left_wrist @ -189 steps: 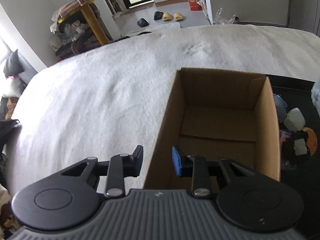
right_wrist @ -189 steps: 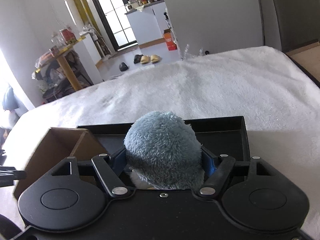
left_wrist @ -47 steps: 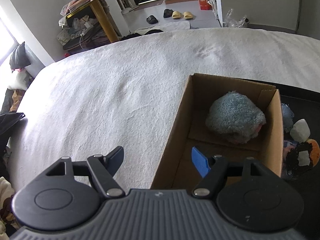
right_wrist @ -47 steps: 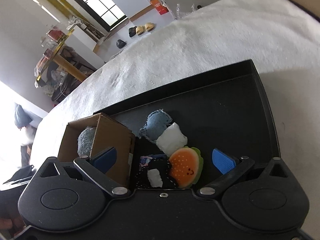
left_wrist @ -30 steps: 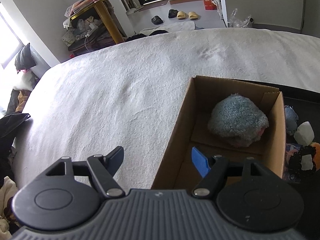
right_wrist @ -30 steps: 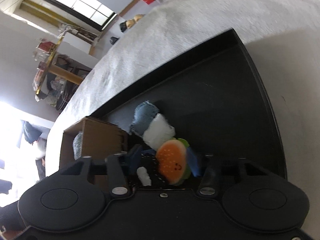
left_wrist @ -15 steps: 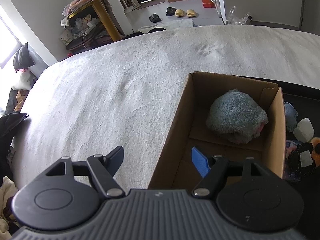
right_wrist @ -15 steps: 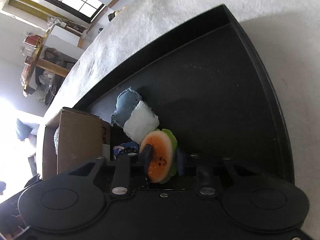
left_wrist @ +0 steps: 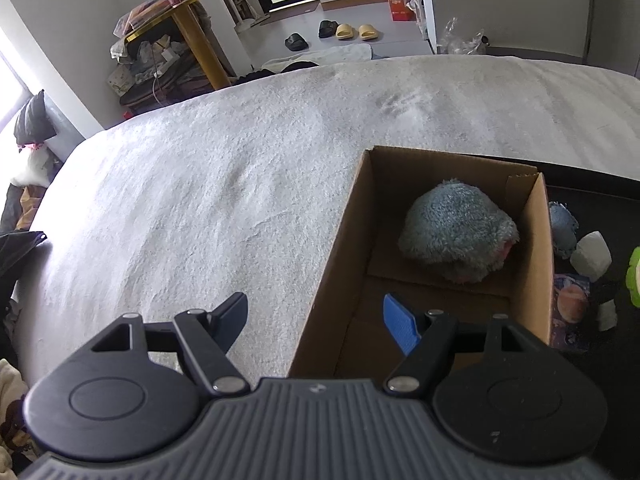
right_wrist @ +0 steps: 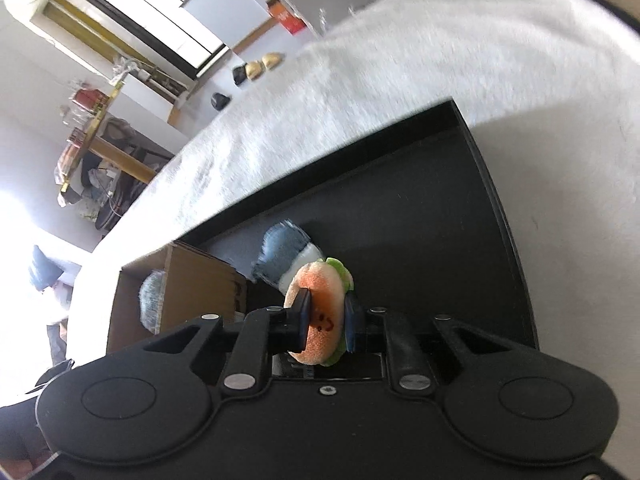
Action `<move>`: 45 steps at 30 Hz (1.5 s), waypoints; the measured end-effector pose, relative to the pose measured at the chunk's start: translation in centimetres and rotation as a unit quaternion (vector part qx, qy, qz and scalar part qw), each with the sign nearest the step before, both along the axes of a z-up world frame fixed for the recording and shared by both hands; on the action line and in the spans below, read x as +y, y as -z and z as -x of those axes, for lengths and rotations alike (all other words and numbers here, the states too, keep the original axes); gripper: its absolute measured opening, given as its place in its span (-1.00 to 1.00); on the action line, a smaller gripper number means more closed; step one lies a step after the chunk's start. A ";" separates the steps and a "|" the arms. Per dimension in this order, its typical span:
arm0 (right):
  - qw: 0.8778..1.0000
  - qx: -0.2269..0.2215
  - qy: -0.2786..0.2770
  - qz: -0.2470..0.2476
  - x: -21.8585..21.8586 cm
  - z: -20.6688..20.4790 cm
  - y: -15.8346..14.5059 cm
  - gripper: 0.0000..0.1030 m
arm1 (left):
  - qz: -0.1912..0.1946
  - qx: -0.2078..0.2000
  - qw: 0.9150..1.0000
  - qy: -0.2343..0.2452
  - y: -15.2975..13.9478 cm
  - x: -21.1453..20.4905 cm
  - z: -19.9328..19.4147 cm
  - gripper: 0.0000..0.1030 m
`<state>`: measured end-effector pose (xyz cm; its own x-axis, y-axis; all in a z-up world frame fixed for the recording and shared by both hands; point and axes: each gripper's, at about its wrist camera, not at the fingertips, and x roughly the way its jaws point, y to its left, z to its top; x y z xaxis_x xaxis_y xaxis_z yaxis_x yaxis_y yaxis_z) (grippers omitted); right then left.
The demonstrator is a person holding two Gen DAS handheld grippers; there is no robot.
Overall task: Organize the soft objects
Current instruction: 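Grasp the burger plush with the right gripper and lift it, then carry the burger plush with the right gripper into the box and release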
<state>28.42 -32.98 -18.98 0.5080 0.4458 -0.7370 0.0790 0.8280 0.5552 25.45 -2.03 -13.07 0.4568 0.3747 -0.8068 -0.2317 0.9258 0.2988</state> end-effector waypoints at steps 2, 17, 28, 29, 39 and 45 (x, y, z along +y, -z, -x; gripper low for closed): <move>1.000 -0.008 0.000 0.004 0.2 0.1 -0.7 -0.67 | 0.003 -0.001 1.000 0.002 -0.1 0.1 0.3 0.43; 0.997 -0.051 -0.017 0.063 4.0 1.1 -4.0 -0.66 | 0.034 -0.017 0.999 0.000 -1.0 1.6 1.6 0.43; 0.991 -0.084 -0.028 0.098 5.8 1.8 -6.3 -0.65 | 0.068 -0.029 0.997 0.000 -1.4 2.2 1.8 0.43; 0.991 -0.086 -0.030 0.099 6.0 1.8 -6.5 -0.65 | 0.071 -0.030 0.997 0.000 -1.4 2.2 1.8 0.43; 0.981 -0.125 -0.077 0.130 10.2 1.8 -8.0 -0.65 | 0.104 -0.035 0.994 0.000 -0.7 3.7 1.9 0.43; 0.973 -0.151 -0.104 0.139 12.7 2.0 -8.6 -0.66 | 0.121 -0.036 0.992 -0.001 0.0 4.8 2.1 0.42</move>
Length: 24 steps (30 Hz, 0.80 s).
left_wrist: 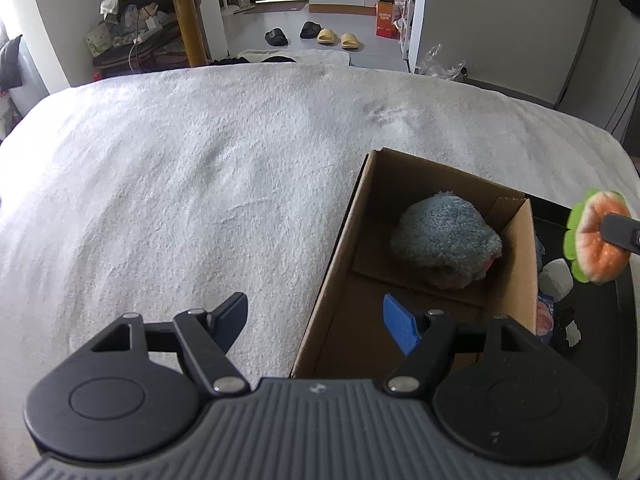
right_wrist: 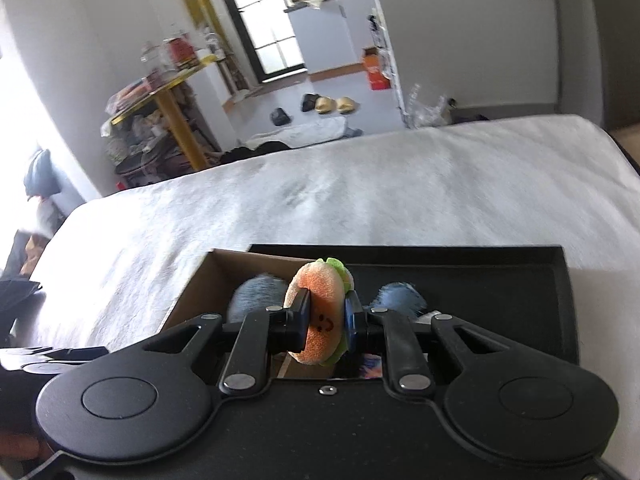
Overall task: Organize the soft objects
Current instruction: 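Carry the burger plush with the right gripper into the box and release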
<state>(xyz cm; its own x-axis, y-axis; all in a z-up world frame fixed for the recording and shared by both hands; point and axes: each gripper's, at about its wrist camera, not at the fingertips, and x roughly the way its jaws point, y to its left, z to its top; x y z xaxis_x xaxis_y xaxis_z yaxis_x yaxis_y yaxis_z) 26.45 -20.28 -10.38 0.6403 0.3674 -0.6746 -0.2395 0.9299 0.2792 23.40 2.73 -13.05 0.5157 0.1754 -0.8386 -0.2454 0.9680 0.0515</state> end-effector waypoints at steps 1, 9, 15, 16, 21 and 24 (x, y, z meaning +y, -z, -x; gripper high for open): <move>1.000 -0.005 -0.007 0.004 0.6 0.0 0.0 -0.65 | 0.004 -0.001 1.000 -0.001 0.1 0.2 0.0 0.42; 0.998 -0.032 -0.048 0.033 4.4 0.5 -0.6 -0.65 | 0.030 -0.004 1.000 0.006 0.8 1.3 0.1 0.36; 0.995 -0.041 -0.072 0.051 6.7 1.0 -0.8 -0.65 | 0.048 -0.012 0.999 0.012 0.9 1.8 0.5 0.21; 0.995 -0.043 -0.078 0.054 7.1 1.0 -0.9 -0.65 | 0.051 -0.012 0.999 0.010 1.0 2.0 0.5 0.14; 0.992 -0.039 -0.095 0.067 9.0 1.1 -0.7 -0.65 | 0.072 0.013 0.997 -0.005 2.2 3.1 0.5 -0.42; 0.991 -0.031 -0.105 0.072 10.1 1.2 -0.4 -0.65 | 0.093 0.023 0.995 -0.013 3.0 4.0 0.5 -0.60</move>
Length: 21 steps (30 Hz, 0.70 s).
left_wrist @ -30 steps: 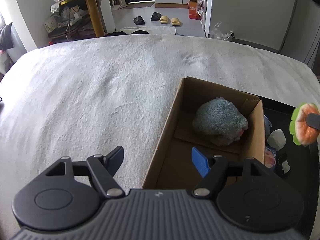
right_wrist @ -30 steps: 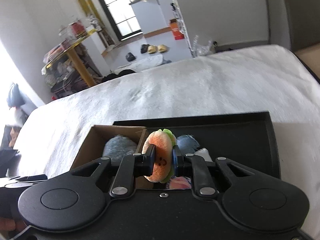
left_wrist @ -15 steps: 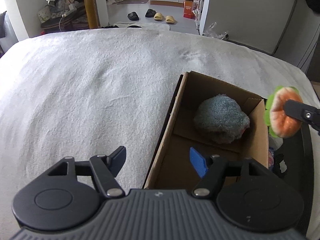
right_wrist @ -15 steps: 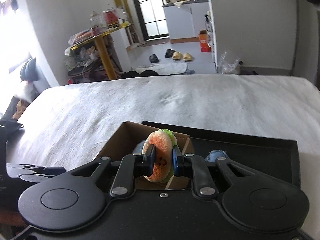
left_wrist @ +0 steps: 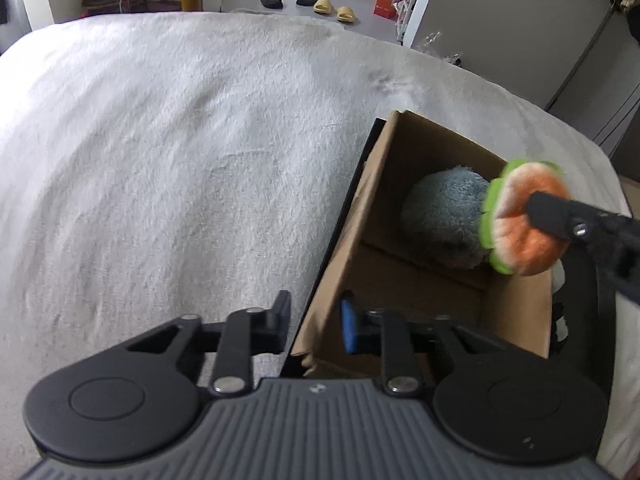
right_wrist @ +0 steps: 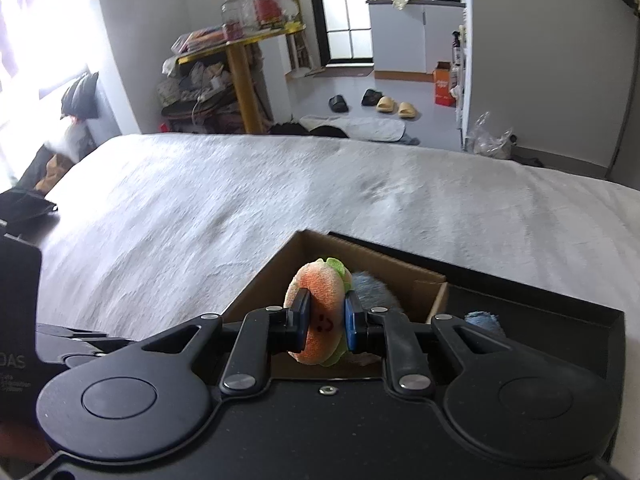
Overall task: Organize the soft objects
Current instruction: 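Carry the burger plush with the right gripper into the box and release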
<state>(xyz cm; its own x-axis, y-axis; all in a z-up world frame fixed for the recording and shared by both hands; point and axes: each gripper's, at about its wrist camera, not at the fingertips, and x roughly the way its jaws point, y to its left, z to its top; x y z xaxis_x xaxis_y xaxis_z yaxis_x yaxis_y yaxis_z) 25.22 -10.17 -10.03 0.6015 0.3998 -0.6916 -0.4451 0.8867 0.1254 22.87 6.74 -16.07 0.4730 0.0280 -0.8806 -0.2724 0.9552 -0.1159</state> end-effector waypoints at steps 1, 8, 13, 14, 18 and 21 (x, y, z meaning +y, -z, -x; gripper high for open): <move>1.000 0.005 -0.004 0.002 0.4 0.0 0.2 -0.65 | 0.006 0.000 1.000 -0.001 0.2 0.2 0.1 -0.65; 0.999 0.022 -0.019 0.014 2.9 0.0 1.2 -0.64 | 0.032 -0.004 0.999 0.008 0.3 0.6 0.2 -0.75; 0.999 0.033 -0.014 0.007 3.7 -0.3 1.4 -0.46 | 0.044 -0.004 0.999 0.006 0.4 1.0 0.1 -0.74; 0.999 0.036 -0.009 -0.001 3.8 -0.6 1.3 -0.35 | 0.047 -0.003 0.999 0.007 0.4 1.1 0.1 -0.74; 0.999 0.043 0.001 -0.011 3.7 -0.8 1.3 0.21 | 0.056 0.000 0.998 0.010 0.5 1.4 0.0 -0.70; 0.998 0.056 0.017 -0.013 3.0 -0.8 1.4 0.21 | 0.048 -0.004 0.999 0.016 0.3 1.2 0.2 -0.68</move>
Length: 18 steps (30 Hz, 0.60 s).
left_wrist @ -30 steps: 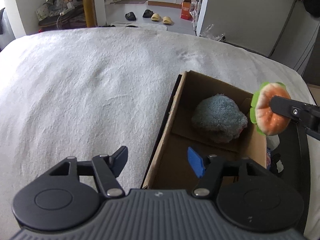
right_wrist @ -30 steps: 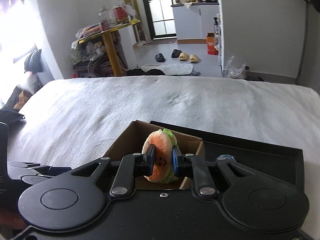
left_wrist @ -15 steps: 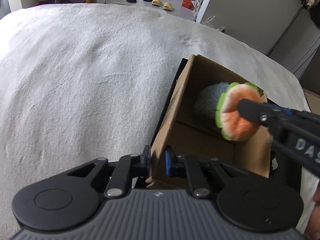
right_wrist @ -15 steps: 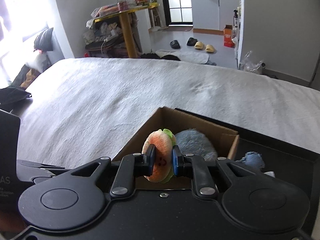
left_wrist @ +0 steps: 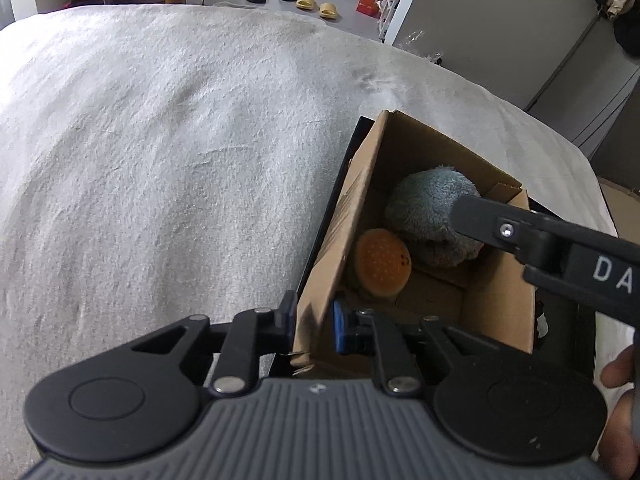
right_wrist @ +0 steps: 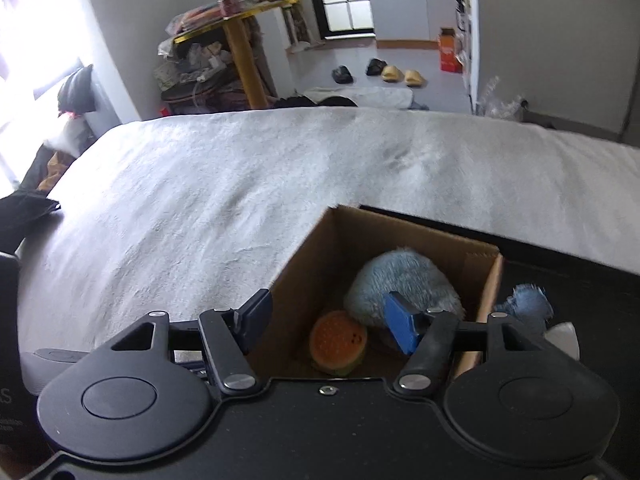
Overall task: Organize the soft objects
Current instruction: 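Carry the burger plush with the right gripper into the box and release, then move the right gripper over the tray toward the white plush pieces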
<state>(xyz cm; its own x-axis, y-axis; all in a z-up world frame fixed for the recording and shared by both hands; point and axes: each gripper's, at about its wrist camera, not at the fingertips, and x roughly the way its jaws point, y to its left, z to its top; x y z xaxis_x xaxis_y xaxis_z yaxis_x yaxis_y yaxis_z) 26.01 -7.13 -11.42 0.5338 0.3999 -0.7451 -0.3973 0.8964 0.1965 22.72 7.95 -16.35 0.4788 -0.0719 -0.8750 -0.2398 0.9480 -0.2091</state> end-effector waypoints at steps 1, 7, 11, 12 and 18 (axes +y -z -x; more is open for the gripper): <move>1.000 0.003 0.004 -0.001 -0.2 0.0 0.0 0.21 | -0.002 0.000 1.000 0.000 -0.1 -0.1 0.0 -0.67; 1.000 -0.004 0.021 0.009 -1.6 0.8 -1.0 0.45 | -0.023 -0.010 1.000 0.006 -1.3 -0.7 0.0 -0.57; 0.999 -0.012 0.036 0.022 -2.7 1.2 -1.3 0.53 | -0.034 -0.014 0.999 0.007 -2.1 -1.3 0.1 -0.34; 0.999 -0.013 0.041 0.026 -3.0 1.3 -1.3 0.58 | -0.037 -0.015 0.999 0.009 -2.2 -1.5 0.2 -0.28; 0.998 -0.005 0.061 0.029 -5.4 1.4 -1.1 0.68 | -0.052 -0.019 0.998 0.009 -3.0 -2.6 0.4 -0.01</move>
<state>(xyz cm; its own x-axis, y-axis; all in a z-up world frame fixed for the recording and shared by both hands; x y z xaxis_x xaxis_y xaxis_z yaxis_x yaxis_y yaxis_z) 24.57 -12.50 -10.30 0.5840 0.2876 -0.7591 -0.2855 0.9482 0.1396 22.28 5.37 -13.31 0.5114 0.0100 -0.8593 -0.2155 0.9695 -0.1170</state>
